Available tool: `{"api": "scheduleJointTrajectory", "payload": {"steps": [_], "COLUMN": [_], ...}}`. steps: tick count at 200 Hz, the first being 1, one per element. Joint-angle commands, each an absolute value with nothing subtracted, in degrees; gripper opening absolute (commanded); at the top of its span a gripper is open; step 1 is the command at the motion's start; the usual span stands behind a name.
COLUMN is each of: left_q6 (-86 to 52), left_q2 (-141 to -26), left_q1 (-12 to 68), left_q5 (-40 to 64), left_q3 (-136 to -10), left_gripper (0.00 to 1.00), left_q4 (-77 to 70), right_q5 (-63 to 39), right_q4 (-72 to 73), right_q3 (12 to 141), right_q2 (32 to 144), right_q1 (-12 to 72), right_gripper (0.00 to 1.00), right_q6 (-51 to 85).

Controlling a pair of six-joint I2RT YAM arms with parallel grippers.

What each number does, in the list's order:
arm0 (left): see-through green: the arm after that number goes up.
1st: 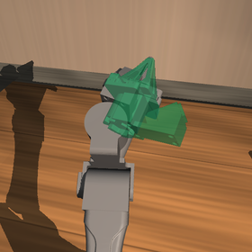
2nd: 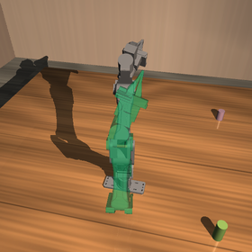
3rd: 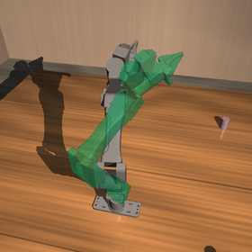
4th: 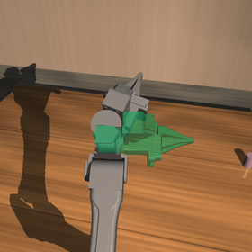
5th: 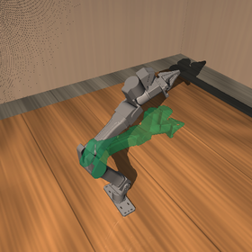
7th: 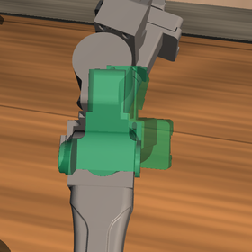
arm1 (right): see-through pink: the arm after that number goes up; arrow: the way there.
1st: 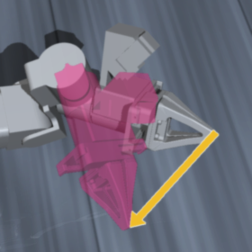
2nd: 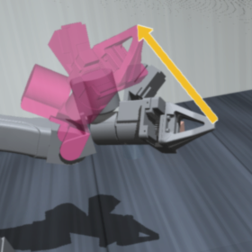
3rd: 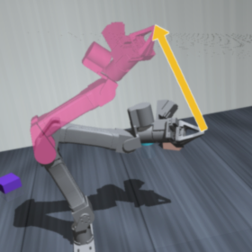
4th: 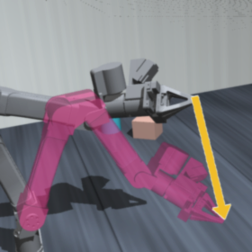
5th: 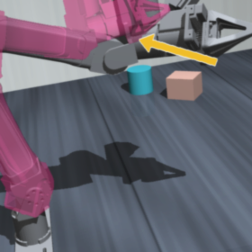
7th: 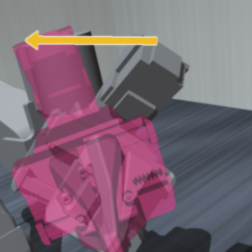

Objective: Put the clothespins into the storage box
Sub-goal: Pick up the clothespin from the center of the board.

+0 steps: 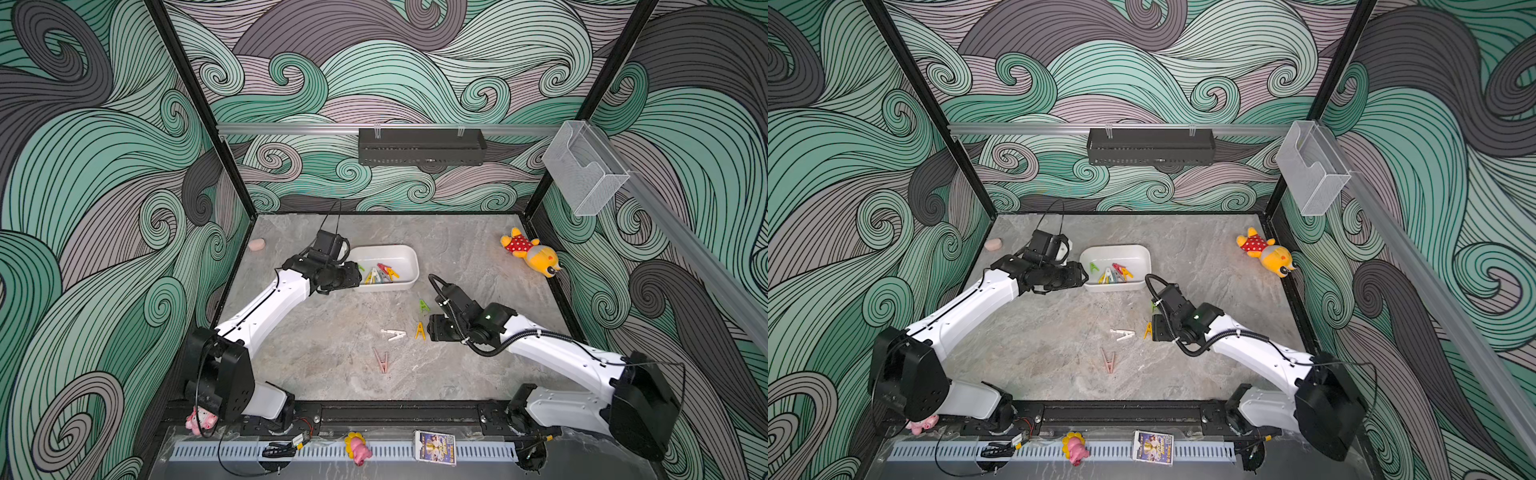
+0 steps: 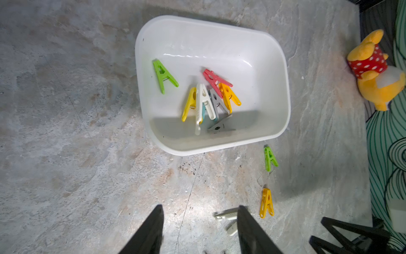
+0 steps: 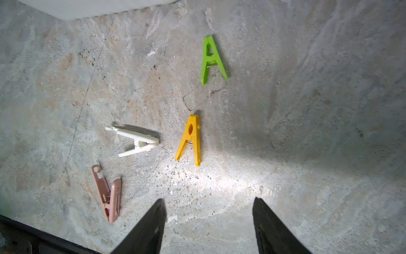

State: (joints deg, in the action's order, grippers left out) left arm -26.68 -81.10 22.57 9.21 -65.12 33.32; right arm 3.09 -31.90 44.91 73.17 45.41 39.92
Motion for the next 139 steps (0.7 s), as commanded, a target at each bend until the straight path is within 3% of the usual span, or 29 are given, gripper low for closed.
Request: {"api": "scheduleJointTrajectory", "payload": {"steps": [1,139], "left_q6": [-27.53,-28.59], "left_q2": [-79.89,-76.39], "left_q1": [22.49,21.46], "left_q5": [9.79,8.61], "left_q3": [-65.98,-63.22], "left_gripper": [0.56,0.57], "left_q4": [31.9,31.2], "right_q5": [2.55,3.87], "right_q4": [-29.49,-36.32], "right_q3": [47.71,57.83], "right_q2": [76.68,94.58], "right_q1": [46.21,48.52], "right_gripper": [0.63,0.54], "right_q6": [41.07,40.05]}}
